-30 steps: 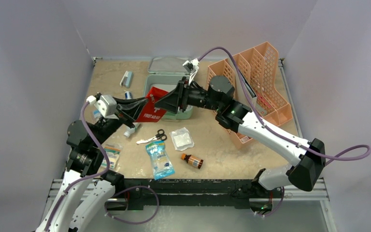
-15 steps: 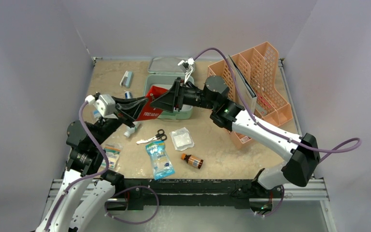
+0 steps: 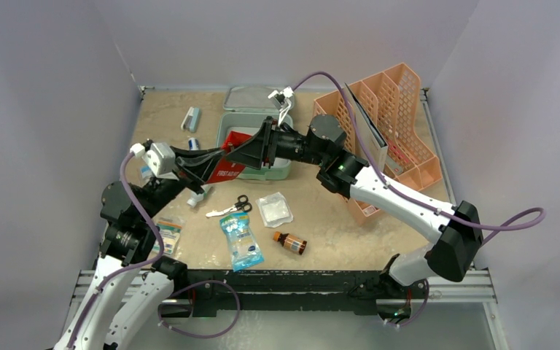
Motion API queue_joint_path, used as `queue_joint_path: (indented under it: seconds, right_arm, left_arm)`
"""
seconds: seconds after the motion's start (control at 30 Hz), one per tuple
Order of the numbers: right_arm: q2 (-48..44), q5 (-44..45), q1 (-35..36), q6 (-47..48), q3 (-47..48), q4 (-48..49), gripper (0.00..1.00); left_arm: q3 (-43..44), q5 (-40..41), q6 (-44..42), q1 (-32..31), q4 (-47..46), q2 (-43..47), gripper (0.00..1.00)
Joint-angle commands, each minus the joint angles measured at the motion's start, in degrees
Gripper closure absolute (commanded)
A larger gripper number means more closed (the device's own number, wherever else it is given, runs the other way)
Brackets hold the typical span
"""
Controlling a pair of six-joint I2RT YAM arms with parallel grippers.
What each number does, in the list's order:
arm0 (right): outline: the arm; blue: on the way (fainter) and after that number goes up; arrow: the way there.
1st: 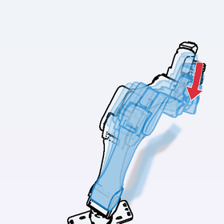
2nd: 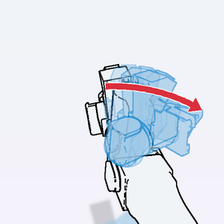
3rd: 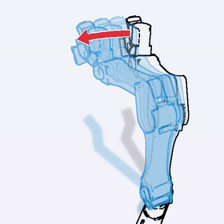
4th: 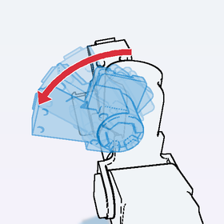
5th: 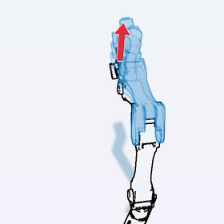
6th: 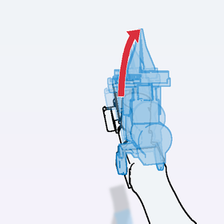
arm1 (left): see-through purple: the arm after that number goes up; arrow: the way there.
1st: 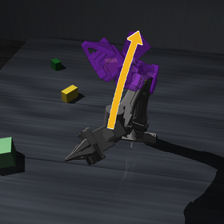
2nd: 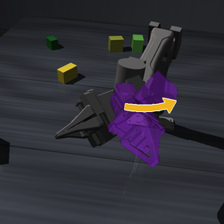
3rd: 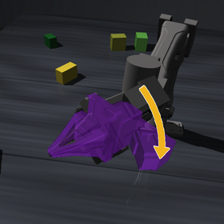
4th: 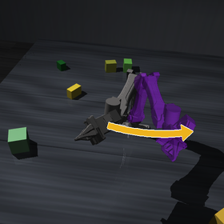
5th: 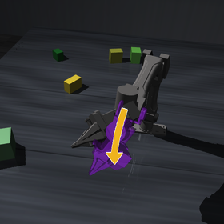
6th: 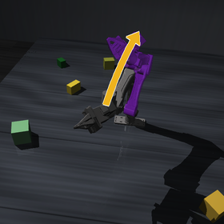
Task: Organize the medicine kit
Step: Zip the medicine pouch.
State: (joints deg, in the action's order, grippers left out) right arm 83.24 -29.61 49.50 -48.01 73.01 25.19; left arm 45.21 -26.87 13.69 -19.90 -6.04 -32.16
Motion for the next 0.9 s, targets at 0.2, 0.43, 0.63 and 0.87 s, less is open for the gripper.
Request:
queue_joint_path:
  seconds: [0.2,0.43,0.63,0.87]
  right_arm:
    - [-2.0,0.5,0.3,-0.6,2.1,3.7,0.63]
    - [-3.2,1.6,0.3,0.1,0.2,5.0,0.84]
    - [-2.9,-1.0,0.2,-2.1,-1.0,8.6,0.78]
    - [-3.7,0.9,0.2,0.3,0.7,3.1,1.00]
  left_arm:
    - [-0.5,-2.2,0.5,0.0,-3.5,1.1,1.00]
    - [-1.0,-3.4,0.0,0.1,-4.2,1.3,1.00]
    - [-0.9,-5.0,0.3,0.1,-4.7,0.2,1.00]
    - [-0.8,-5.5,1.4,0.1,-5.5,-0.4,1.00]
